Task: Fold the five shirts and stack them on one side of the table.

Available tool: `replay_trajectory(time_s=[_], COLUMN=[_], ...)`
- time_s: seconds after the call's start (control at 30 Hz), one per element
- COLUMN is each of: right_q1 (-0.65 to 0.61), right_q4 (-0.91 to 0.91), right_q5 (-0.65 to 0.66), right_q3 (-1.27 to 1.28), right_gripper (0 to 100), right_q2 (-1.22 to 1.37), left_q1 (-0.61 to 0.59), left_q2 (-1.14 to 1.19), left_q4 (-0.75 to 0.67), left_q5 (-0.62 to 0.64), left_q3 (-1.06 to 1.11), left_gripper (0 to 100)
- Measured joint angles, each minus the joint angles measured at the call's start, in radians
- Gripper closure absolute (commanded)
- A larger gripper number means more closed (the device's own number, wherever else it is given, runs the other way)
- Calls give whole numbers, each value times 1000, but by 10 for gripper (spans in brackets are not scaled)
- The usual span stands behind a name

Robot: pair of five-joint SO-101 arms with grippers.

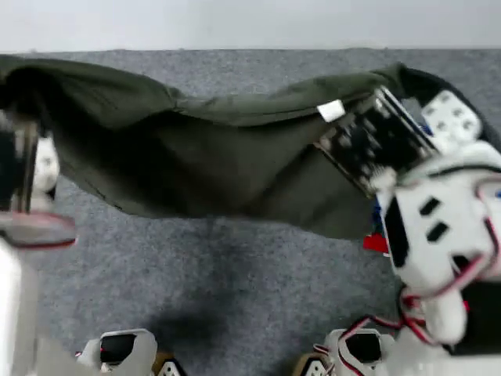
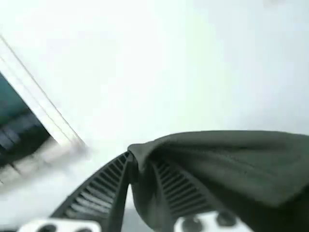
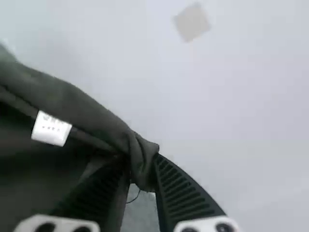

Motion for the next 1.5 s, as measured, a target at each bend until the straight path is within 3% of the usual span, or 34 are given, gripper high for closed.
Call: replay_trajectory(time_s=[0.5,0.7,0.97,1.17,1.27,1.5], right_q1=[60,95,123,57,32,18], right_q4=[192,247,244,94,-46,-442], right_q5=[3,5,6,6,6,3], right_q3=[0,-3,175,422,542,675], right_gripper=[988,988,988,988,988,988], right_q2=[-247,-359,-276,-78,18,255], left_q1=[-15,-127,-141,-124,-101,-58], left_q2=[-252,-321,-308,-207,-120,110], left_q4=[-78,-127,-127,-132,-203,-641], left_q5=[-245,-261,-261,-276,-321,-327], left_q3=[-11,-31,141,402,548,815], left_gripper=[987,987,987,987,987,987])
